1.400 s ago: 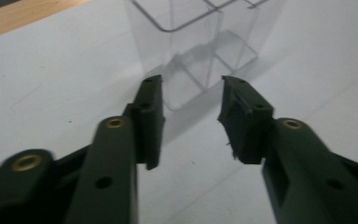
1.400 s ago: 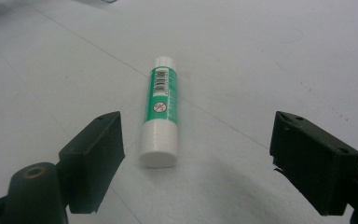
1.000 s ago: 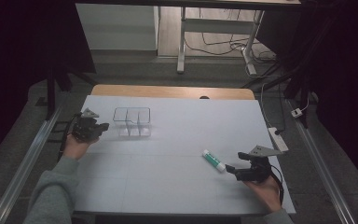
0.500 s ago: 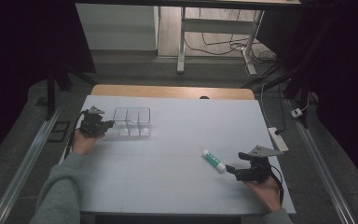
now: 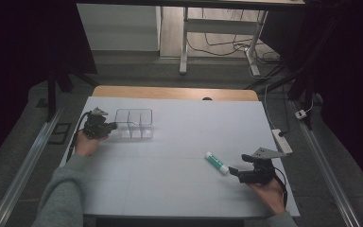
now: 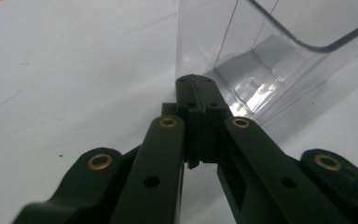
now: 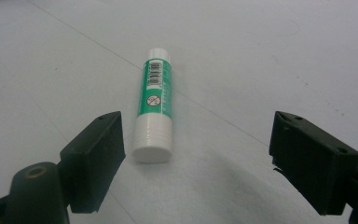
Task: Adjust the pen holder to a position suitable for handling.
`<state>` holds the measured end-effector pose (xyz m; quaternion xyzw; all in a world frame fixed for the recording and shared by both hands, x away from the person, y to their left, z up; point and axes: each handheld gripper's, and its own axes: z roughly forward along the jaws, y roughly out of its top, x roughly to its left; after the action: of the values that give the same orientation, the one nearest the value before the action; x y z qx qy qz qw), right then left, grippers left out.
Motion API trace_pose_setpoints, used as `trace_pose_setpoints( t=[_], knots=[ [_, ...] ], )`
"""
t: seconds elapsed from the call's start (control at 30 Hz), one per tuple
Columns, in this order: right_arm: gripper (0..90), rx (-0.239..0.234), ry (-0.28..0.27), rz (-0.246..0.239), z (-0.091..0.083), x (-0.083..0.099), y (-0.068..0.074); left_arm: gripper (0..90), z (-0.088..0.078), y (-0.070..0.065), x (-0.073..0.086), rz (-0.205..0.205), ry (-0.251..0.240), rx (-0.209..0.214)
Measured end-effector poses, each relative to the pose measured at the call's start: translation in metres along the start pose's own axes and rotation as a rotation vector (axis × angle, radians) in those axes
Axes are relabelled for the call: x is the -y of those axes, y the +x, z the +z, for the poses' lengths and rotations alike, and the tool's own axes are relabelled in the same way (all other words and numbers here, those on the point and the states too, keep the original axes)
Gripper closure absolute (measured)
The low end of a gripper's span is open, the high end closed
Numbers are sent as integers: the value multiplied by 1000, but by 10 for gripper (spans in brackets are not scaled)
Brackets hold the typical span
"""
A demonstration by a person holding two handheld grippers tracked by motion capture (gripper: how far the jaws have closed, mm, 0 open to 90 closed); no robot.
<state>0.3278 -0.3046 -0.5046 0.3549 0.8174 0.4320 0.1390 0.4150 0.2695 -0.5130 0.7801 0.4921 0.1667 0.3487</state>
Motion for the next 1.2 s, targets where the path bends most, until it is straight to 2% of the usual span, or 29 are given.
trace_pose_setpoints(
  t=[0.47, 0.77, 1.2],
  knots=[
    [177, -3, 10, -7, 1, 0, 0, 887, 1, -2, 0, -4, 6, -14],
    [178, -8, 9, -7, 3, 0, 0, 887, 3, -5, -2, -2, 1, -8],
    [177, -13, 16, -16, 1, 1, 2, 887, 11, -22, -9, 36, 4, 11]
  ],
)
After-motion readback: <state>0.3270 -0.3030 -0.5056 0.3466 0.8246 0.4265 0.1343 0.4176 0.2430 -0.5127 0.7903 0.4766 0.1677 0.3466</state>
